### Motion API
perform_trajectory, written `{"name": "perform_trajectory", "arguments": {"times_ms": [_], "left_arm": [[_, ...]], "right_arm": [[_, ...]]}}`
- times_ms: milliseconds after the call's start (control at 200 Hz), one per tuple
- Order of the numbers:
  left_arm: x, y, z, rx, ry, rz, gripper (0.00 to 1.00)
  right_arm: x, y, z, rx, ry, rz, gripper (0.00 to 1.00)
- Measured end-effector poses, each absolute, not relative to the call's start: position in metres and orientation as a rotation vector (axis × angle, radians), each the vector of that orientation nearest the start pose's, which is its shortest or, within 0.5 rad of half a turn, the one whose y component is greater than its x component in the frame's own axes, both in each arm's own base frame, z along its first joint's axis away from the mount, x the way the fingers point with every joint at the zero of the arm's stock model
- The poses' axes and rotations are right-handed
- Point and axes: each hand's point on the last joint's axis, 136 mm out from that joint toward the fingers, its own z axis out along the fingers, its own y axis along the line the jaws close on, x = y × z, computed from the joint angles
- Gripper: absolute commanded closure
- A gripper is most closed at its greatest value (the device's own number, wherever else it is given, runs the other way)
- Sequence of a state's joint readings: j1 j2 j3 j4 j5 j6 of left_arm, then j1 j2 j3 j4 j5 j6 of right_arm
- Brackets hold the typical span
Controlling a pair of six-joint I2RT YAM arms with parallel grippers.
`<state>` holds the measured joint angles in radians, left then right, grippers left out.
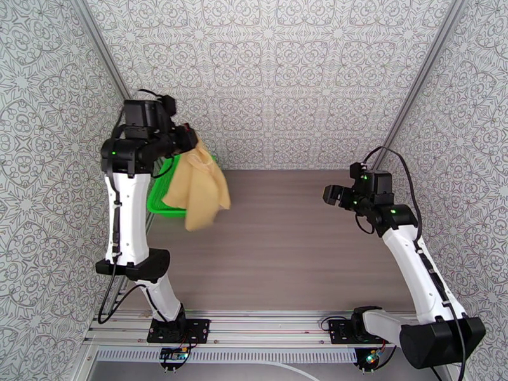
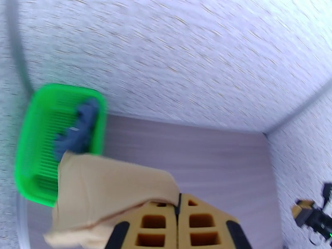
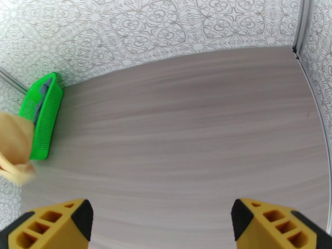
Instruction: Fold and stack the mixed laundry pile
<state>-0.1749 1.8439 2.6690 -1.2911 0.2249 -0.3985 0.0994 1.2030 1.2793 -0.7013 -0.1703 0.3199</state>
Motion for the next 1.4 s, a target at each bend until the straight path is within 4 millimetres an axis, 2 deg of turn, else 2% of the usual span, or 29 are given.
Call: {"name": "perform_trajectory", "arguments": {"times_ms": [105,305,425,535,690,845,885,985,1070,1140,1285,1395], "left_arm": [[0.400,-0.155,0.485,0.010,2.077,-0.709,1.00],[0.370,-0.217,0.504,0.172,2.031,-0.898,1.00],[0.359,-0.239,0.507,0.231,2.016,-0.955,1.00],[0.359,-0.256,0.498,0.265,2.034,-0.980,1.00],[0.369,-0.290,0.466,0.288,2.107,-1.008,1.00],[0.388,-0.327,0.404,0.270,2.245,-1.031,1.00],[0.394,-0.340,0.382,0.268,2.292,-1.032,1.00],[0.403,-0.360,0.345,0.260,2.368,-1.031,1.00],[0.409,-0.367,0.328,0.234,2.407,-1.031,1.00],[0.413,-0.365,0.325,0.203,2.415,-1.029,1.00],[0.423,-0.357,0.341,0.146,2.373,-1.050,1.00],[0.425,-0.355,0.349,0.115,2.356,-1.070,1.00]], "right_arm": [[0.355,0.066,0.298,0.149,2.208,0.433,0.08],[0.353,0.068,0.300,0.142,2.206,0.446,0.08],[0.352,0.068,0.301,0.139,2.204,0.451,0.08],[0.352,0.069,0.301,0.137,2.203,0.454,0.08],[0.350,0.069,0.299,0.132,2.212,0.455,0.07],[0.345,0.070,0.291,0.120,2.247,0.452,0.05],[0.342,0.070,0.286,0.120,2.262,0.450,0.04],[0.330,0.073,0.275,0.103,2.304,0.471,0.01],[0.313,0.084,0.267,0.043,2.320,0.532,0.01],[0.293,0.100,0.261,-0.039,2.317,0.598,0.01],[0.247,0.142,0.254,-0.265,2.228,0.746,0.01],[0.239,0.168,0.245,-0.408,2.156,0.761,0.01]]}}
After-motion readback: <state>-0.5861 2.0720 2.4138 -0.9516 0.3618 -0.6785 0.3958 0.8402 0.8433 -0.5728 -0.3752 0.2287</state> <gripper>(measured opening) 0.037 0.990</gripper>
